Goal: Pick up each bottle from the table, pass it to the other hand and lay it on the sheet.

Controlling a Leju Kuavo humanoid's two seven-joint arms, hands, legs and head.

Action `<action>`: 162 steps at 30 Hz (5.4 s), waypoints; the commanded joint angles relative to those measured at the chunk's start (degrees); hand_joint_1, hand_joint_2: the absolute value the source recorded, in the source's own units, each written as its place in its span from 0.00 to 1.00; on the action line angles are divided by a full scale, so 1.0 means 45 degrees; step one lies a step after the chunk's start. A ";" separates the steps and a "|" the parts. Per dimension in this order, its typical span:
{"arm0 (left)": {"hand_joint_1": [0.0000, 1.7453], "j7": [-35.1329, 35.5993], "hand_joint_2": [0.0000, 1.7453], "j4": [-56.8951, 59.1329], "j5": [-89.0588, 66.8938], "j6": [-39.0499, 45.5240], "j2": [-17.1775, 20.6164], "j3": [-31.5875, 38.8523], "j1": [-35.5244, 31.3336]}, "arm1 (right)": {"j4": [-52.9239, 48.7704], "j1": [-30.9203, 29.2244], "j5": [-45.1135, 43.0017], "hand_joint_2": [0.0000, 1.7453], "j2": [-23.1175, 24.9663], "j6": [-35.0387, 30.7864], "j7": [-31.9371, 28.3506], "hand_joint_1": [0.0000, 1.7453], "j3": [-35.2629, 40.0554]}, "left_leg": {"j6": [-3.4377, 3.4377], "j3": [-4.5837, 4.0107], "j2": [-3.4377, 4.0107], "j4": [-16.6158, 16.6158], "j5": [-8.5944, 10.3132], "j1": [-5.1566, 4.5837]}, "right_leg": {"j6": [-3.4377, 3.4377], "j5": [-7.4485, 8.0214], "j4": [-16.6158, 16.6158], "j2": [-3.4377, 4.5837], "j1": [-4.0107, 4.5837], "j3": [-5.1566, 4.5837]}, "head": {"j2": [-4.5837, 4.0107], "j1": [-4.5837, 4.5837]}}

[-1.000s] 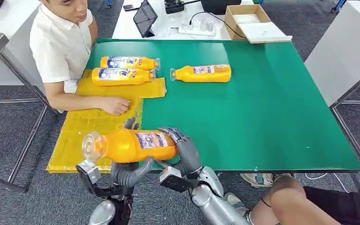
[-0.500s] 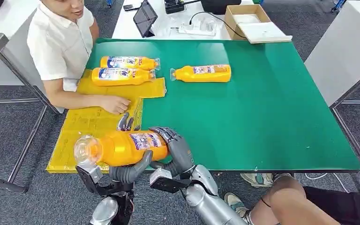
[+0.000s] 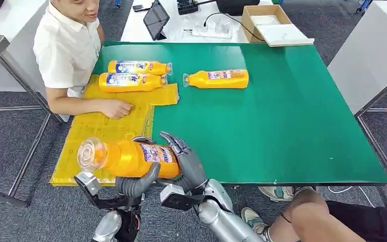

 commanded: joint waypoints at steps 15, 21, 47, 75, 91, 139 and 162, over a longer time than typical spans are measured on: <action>1.00 -0.0380 1.00 0.0400 -0.8278 0.7009 0.1201 0.0754 -0.1063 | -0.2622 0.0960 0.0221 0.00 -0.1674 -0.0266 -0.0494 0.00 -0.0883 | -0.0014 0.0043 -0.0039 -0.0020 -0.0002 0.0002 | -0.0016 -0.0020 -0.0016 -0.0055 0.0005 0.0053 | 0.0000 0.0000; 1.00 0.0450 1.00 0.0843 -1.5157 0.8966 0.0942 0.2793 -0.1138 | -0.3868 0.2201 0.1051 0.00 -0.2198 -0.0904 -0.0594 0.00 -0.2357 | -0.0015 0.0054 -0.0028 -0.0022 -0.0008 0.0002 | -0.0018 -0.0021 -0.0018 -0.0044 0.0005 0.0061 | 0.0000 0.0000; 1.00 0.5850 1.00 0.6812 -1.9329 0.6369 0.3015 0.0301 -0.4600 | -0.4026 0.3056 0.1593 0.00 -0.1806 -0.0436 -0.0821 0.00 -0.2826 | -0.0040 0.0069 0.0049 -0.0018 -0.0006 0.0006 | -0.0058 0.0005 -0.0006 -0.0019 0.0011 0.0048 | 0.0000 0.0005; 0.10 0.6893 1.00 1.2113 -1.7537 0.1966 0.2182 0.0557 -0.7705 | -0.2074 0.2337 0.1576 0.00 -0.1485 -0.0367 -0.1060 0.00 -0.2831 | -0.0076 0.0157 0.0122 -0.0037 0.0017 0.0010 | -0.0076 0.0041 0.0004 0.0070 0.0015 0.0094 | 0.0000 0.0000; 0.00 0.3702 0.00 1.1802 -1.4507 0.0242 0.2337 0.1263 -0.6941 | -0.1391 0.2039 0.0918 0.00 -0.1830 -0.0500 -0.1244 0.00 -0.2514 | -0.0073 0.0171 0.0101 -0.0045 0.0022 0.0001 | -0.0072 0.0036 -0.0002 0.0072 0.0005 0.0126 | 0.0000 0.0005; 0.00 -0.1602 1.00 -0.1099 -0.4895 0.5518 0.0571 0.0910 0.0403 | -0.2592 0.1721 0.3599 1.00 -0.4492 -0.1933 0.0969 0.00 -0.7013 | -0.0044 0.0018 0.0024 -0.0010 -0.0006 -0.0030 | -0.0057 0.0017 0.0008 0.0005 -0.0022 0.0004 | 0.0000 0.0005; 0.00 -0.1395 1.00 0.0540 -0.4786 0.5218 0.0391 0.0603 -0.0944 | 0.4342 -0.2554 0.4620 1.00 -0.3671 -0.1636 0.1311 0.00 -0.5644 | -0.0038 0.0038 0.0060 -0.0017 0.0014 -0.0022 | -0.0058 0.0041 0.0001 0.0035 -0.0014 0.0013 | 0.0000 0.0000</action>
